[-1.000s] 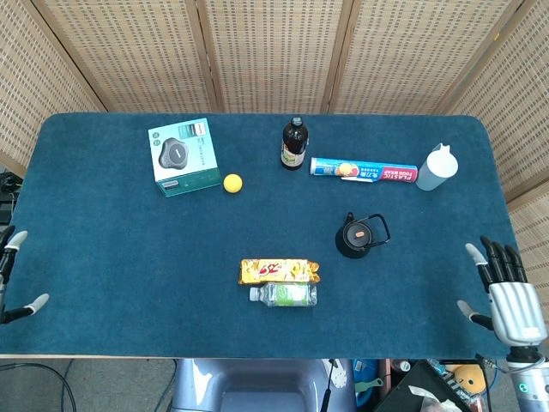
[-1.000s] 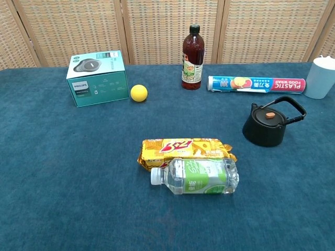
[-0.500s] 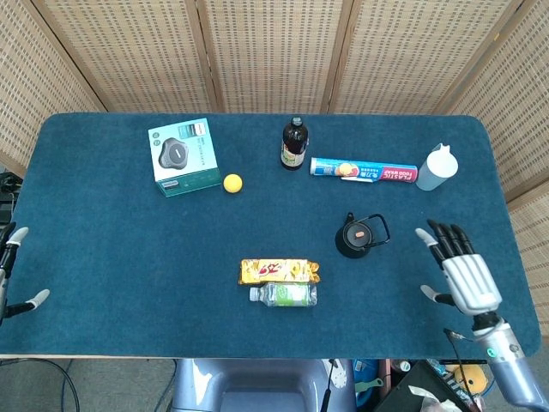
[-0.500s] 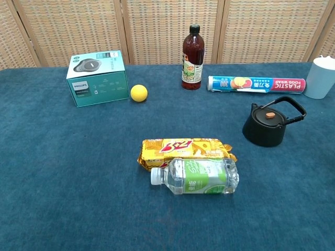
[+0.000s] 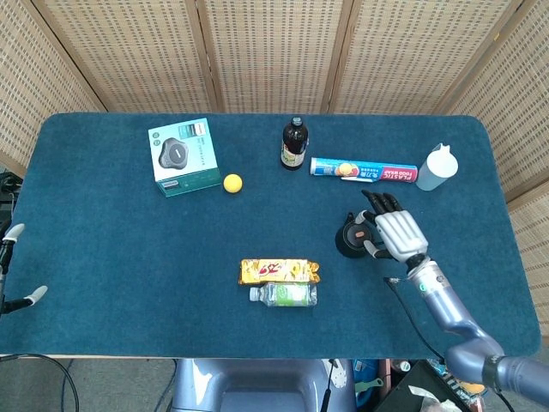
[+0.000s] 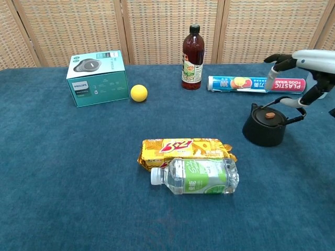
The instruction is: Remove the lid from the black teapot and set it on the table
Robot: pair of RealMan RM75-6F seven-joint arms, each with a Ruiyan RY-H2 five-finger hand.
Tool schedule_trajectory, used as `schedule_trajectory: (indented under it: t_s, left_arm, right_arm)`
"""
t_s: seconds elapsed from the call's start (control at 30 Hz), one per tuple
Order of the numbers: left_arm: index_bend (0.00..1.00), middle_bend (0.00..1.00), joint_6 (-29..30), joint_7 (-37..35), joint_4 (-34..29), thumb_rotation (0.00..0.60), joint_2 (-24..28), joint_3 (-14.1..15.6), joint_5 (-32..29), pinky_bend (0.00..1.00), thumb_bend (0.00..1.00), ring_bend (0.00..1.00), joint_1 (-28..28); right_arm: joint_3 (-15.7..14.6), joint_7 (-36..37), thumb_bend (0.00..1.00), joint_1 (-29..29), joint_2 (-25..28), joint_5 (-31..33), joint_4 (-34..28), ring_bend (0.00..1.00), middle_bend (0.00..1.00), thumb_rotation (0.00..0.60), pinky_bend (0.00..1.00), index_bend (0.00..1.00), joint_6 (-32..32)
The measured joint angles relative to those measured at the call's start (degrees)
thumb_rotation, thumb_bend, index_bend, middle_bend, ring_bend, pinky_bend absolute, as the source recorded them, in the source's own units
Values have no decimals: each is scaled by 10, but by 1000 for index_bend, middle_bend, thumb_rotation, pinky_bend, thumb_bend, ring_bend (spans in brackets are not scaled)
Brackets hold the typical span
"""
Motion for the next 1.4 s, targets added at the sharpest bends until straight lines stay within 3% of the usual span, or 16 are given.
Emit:
schedule_trajectory:
  t_s: [0.5,1.4]
  left_arm:
    - [0,0,-13,9,1,600,-5,1,-5,0,70,0,-6]
    - [0,0,-14,12,1,600,-6,3,-6,0,69,0,-8]
  right_arm:
    - [-11,-48,581,31,-63,37,75,0,0,600,0,462,-20]
    - [-25,-76,544,40,-98,48,121,0,0,600,0,475,-10]
